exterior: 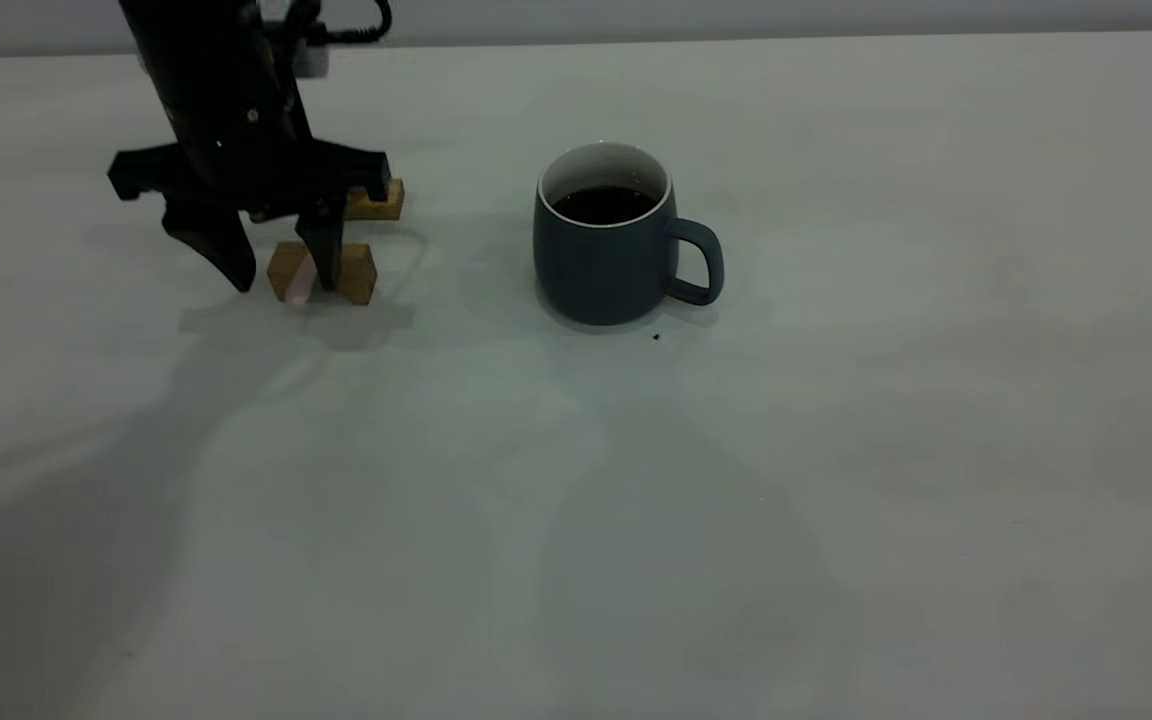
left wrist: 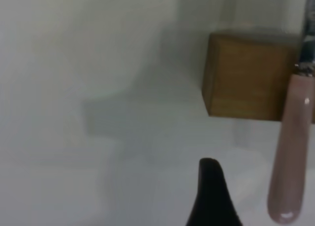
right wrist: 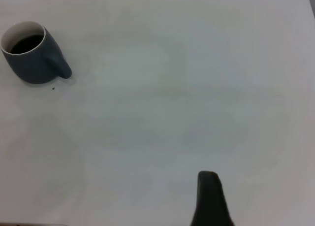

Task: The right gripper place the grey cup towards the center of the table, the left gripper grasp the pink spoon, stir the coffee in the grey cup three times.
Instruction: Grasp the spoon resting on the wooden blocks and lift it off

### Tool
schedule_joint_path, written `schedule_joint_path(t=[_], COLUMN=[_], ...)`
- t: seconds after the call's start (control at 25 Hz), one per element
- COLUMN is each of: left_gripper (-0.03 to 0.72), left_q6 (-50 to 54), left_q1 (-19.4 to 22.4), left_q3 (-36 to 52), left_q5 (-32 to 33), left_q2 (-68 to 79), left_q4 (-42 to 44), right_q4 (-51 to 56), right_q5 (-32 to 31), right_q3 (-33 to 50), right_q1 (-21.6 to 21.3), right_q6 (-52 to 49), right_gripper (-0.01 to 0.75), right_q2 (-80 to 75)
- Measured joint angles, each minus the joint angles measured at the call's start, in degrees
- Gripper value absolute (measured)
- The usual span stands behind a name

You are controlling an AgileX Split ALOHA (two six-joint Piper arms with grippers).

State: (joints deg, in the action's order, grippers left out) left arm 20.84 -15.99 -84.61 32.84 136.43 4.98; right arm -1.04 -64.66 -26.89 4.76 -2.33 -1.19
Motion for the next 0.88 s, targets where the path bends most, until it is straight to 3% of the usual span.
schedule_joint_path(t=[0.56, 0.72, 0.88], left_gripper=[0.571, 0.495, 0.354], left_q6=[0.0, 0.0, 0.2], left_q1=[0.0, 0.0, 0.0], left_q3=[-2.8, -2.9, -3.0], left_q5=[0.0, 0.0, 0.5], left_q2=[4.8, 4.9, 4.9], left_q4=[-0.3, -0.3, -0.3], right_q4=[0.0, 0.0, 0.0], right_q5=[0.0, 0.0, 0.0], right_q3=[0.0, 0.0, 0.0], right_q1=[0.0, 0.0, 0.0], right_q6=[0.0, 0.0, 0.0], right_gripper=[0.570, 0.570, 0.570], right_q2=[0.0, 0.0, 0.0])
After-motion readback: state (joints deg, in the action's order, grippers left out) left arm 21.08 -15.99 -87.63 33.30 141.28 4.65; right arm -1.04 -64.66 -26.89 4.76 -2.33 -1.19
